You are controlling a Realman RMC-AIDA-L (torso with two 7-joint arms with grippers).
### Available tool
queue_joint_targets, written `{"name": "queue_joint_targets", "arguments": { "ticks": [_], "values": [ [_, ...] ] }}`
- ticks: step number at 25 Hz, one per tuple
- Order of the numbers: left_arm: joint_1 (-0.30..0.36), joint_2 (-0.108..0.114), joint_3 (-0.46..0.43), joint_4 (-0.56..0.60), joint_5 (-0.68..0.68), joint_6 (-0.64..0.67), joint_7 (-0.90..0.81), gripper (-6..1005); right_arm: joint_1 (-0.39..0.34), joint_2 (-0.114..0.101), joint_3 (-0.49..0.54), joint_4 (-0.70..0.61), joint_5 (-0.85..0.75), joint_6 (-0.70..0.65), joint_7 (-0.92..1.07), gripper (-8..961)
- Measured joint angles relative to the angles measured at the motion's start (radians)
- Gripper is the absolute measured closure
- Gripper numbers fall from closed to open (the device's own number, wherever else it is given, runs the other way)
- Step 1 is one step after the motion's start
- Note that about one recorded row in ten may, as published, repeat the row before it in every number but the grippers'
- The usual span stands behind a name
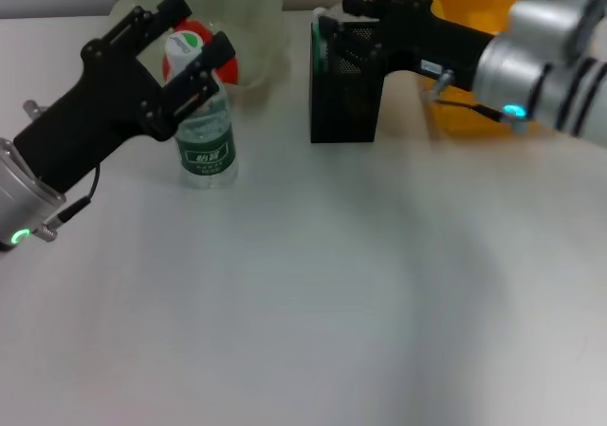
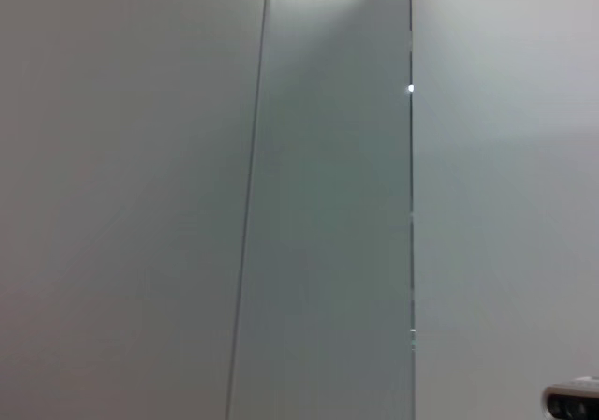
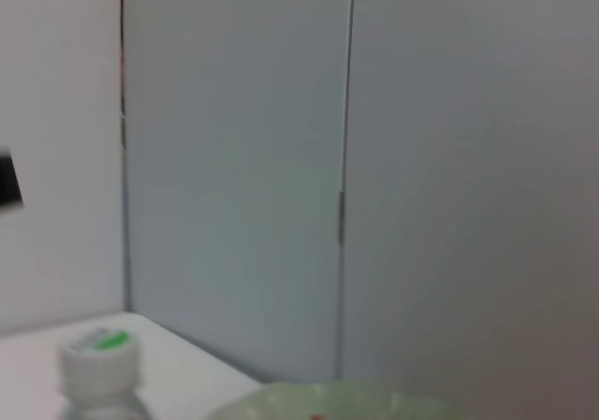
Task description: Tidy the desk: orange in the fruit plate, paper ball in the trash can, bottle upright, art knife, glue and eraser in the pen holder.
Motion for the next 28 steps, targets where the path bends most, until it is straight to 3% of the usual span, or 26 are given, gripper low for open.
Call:
{"name": "queue_joint_targets", "arguments": {
  "ticks": [1,4,7,8,9,13,20,28],
  "values": [
    [0.000,0.000,0.000,0.000,0.000,0.000,0.000,337,-0.041,-0.012,-0.012,-0.069,-0.063,-0.038,0.109,516],
    [0.004,0.011,0.065,0.015,0.008,0.023,-0.042,337,-0.155,-0.044,-0.009,-0.256,-0.251,-0.191,0.321,517],
    [0.022,0.026,0.114,0.056,0.053,0.047,-0.101,337,-0.260,-0.063,0.073,-0.391,-0.398,-0.443,0.399,518],
    [0.028,0.030,0.119,0.071,0.076,0.055,-0.120,337,-0.306,-0.066,0.172,-0.441,-0.463,-0.634,0.401,519],
    [0.033,0.033,0.118,0.088,0.110,0.066,-0.144,337,-0.306,-0.066,0.172,-0.441,-0.463,-0.634,0.401,520],
    [0.041,0.037,0.112,0.135,0.212,0.122,-0.223,337,-0.349,-0.062,0.345,-0.461,-0.497,-0.873,0.397,524],
    [0.045,0.029,0.120,0.145,0.264,0.144,-0.244,337,-0.394,-0.035,0.389,-0.457,-0.501,-0.935,0.309,526],
    [0.050,0.027,0.113,0.146,0.285,0.147,-0.245,337,-0.390,-0.031,0.385,-0.454,-0.503,-0.929,0.297,526]
  ]
}}
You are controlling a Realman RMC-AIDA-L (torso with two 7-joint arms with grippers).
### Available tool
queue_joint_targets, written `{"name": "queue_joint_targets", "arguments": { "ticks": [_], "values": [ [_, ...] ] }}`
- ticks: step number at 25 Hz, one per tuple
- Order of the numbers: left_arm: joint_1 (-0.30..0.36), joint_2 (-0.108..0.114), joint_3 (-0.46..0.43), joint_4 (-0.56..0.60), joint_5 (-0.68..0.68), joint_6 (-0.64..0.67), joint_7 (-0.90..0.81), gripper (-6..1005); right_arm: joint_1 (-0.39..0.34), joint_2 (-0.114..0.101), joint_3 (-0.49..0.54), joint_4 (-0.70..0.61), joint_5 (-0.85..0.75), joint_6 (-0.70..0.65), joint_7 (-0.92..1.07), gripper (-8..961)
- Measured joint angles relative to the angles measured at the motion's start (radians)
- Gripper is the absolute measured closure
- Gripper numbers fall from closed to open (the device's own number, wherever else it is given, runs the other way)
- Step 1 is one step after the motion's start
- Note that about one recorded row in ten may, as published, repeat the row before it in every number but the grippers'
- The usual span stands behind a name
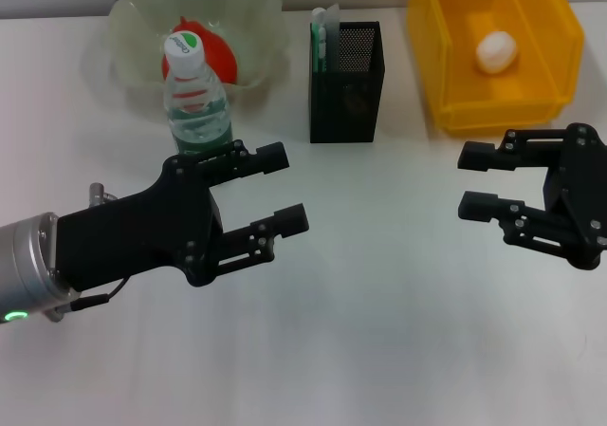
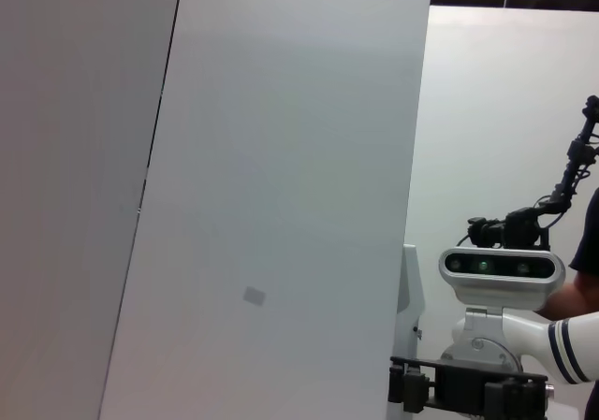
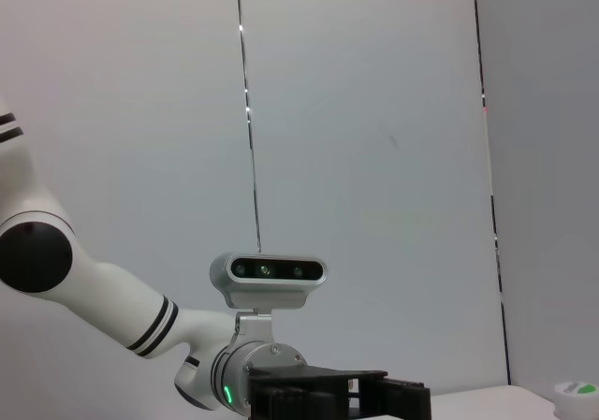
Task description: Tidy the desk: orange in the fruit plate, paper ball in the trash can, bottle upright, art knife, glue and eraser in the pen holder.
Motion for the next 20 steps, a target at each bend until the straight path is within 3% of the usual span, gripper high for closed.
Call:
{"name": "queue_joint_targets", "arguments": {
  "ticks": [20],
  "values": [
    [0.004,0.007,0.000,0.008,0.000,-0.001,0.001,337,0.006,0.009,0.006,0.000,-0.013,0.002,-0.024,527]
  ]
}}
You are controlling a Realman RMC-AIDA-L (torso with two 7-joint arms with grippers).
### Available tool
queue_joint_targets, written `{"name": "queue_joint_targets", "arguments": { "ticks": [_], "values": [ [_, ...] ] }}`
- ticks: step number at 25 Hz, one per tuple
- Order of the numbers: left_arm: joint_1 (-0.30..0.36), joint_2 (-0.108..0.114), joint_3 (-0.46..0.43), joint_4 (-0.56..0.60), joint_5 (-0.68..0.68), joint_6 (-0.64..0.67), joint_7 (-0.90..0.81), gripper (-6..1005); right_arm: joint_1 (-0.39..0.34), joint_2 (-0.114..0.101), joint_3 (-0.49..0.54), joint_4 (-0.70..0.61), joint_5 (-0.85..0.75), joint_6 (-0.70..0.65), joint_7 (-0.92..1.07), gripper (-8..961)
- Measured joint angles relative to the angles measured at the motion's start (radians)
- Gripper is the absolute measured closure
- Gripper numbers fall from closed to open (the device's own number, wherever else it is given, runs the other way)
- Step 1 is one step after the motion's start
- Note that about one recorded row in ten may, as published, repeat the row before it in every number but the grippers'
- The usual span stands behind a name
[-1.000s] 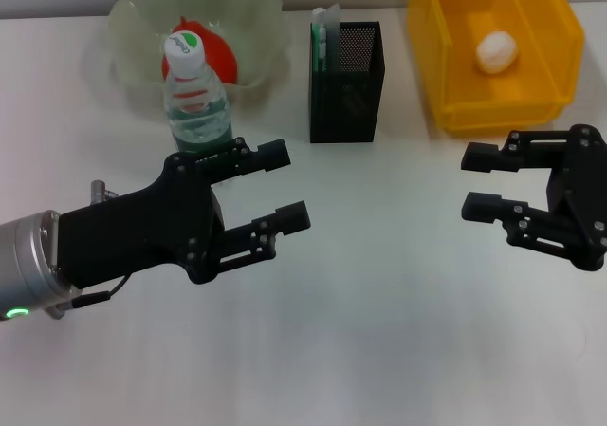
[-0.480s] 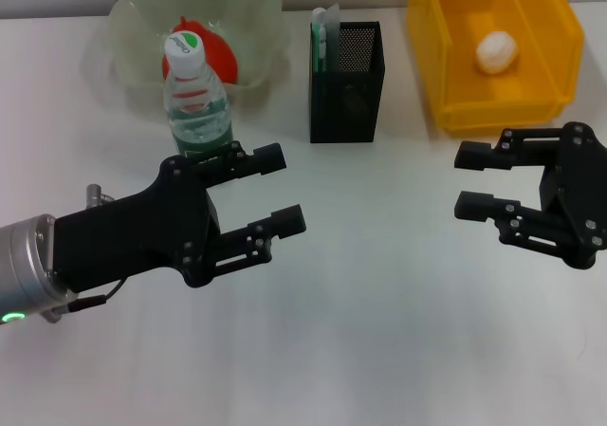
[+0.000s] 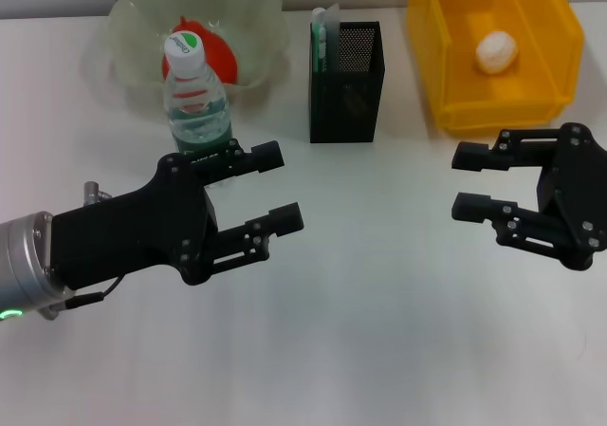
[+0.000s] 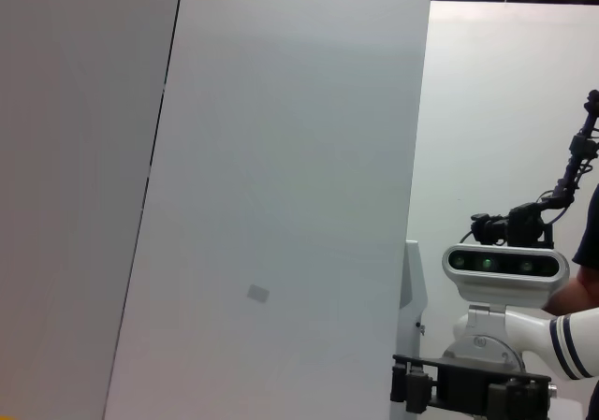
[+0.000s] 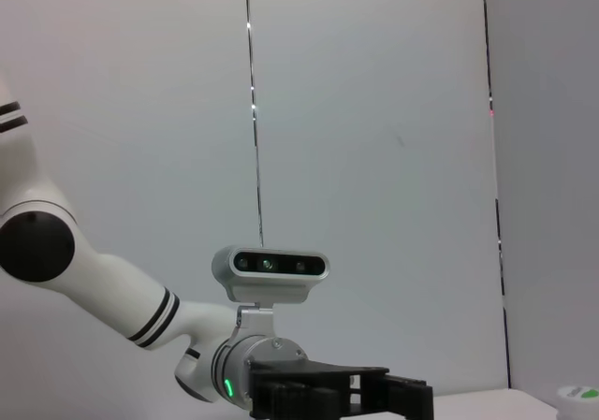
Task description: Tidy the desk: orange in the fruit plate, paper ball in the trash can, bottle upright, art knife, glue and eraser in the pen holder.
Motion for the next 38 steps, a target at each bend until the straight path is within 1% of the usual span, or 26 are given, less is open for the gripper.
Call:
{"name": "queue_joint_targets", "arguments": {
  "ticks": [7,12,17,23,28,38],
  "values": [
    [-0.003,-0.001,0.000,0.000,0.000,-0.005,0.000,337,0.001,0.000,-0.004,0.024,-0.001,0.000,-0.011,526],
    [-0.003,0.000,0.000,0.000,0.000,-0.004,0.000,337,0.004,0.005,-0.001,0.028,-0.002,-0.001,-0.005,526],
    [-0.003,0.001,0.000,0.001,0.000,-0.001,0.000,337,0.007,0.003,0.003,0.029,-0.003,-0.002,0.002,497],
    [0.000,0.001,0.000,0.002,0.000,0.000,0.002,337,0.001,0.010,0.004,0.029,-0.004,-0.001,0.002,462],
    [0.001,0.001,0.000,0.002,0.000,0.000,0.005,337,0.000,0.012,0.004,0.029,-0.005,0.003,0.001,387],
    [0.002,0.001,0.000,0.001,0.000,0.011,0.008,337,0.001,0.014,-0.003,0.029,-0.005,0.005,0.001,387]
  ]
}}
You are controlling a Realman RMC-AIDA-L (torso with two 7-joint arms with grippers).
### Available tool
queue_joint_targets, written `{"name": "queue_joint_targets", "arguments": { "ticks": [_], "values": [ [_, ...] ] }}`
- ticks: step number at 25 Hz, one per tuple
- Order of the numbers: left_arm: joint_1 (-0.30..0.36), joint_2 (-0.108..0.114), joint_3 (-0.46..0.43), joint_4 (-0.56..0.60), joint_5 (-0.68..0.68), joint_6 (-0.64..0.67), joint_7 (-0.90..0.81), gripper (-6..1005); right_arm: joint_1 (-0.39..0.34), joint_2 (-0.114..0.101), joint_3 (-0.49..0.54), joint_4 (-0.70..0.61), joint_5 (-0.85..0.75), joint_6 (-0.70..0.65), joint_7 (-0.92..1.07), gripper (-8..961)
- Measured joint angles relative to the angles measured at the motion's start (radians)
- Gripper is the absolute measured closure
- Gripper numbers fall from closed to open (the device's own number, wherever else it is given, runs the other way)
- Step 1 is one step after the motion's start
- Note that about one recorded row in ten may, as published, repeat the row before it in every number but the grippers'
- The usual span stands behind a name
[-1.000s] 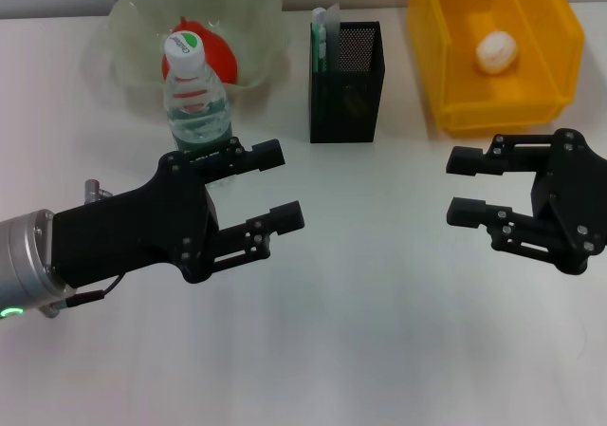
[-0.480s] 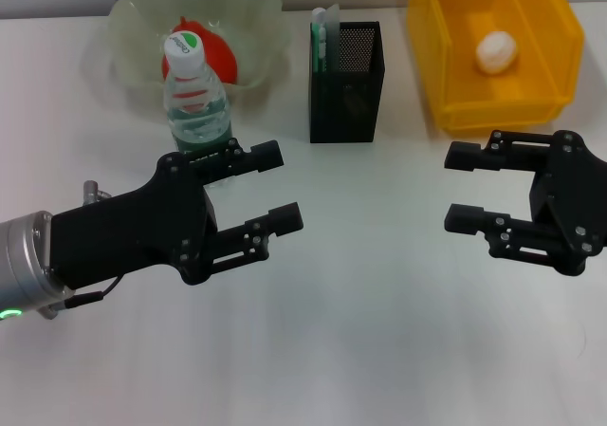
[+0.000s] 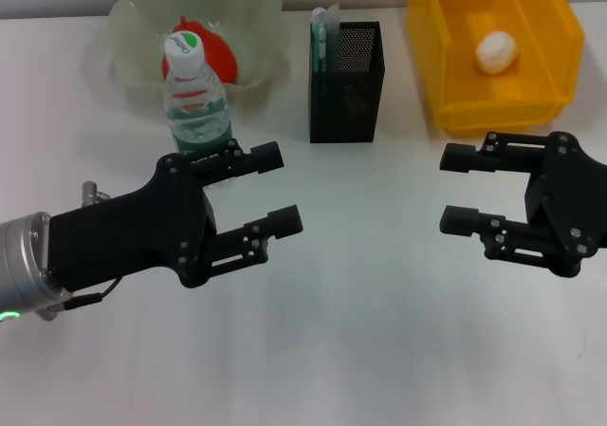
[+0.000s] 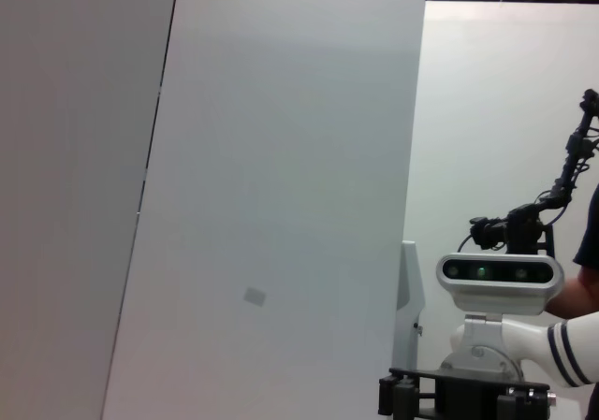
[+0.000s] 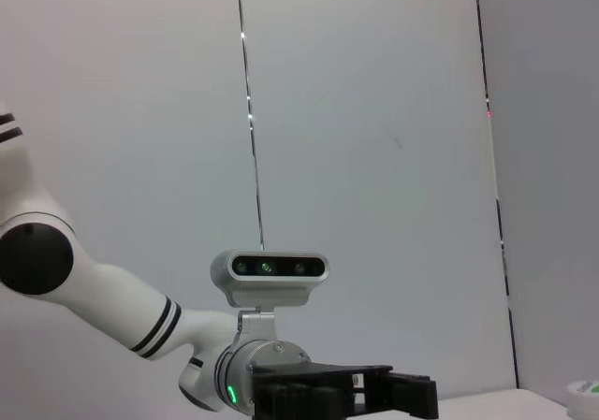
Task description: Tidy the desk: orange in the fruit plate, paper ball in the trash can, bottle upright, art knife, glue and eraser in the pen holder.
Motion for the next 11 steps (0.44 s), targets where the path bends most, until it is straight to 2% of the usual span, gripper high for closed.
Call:
{"name": "queue_joint_targets", "arguments": {
  "ticks": [11],
  "values": [
    [0.004,0.007,-0.002,0.000,-0.001,0.024,0.000,337,0.006,0.000,-0.002,0.000,0.000,-0.006,0.005,387]
  ]
}}
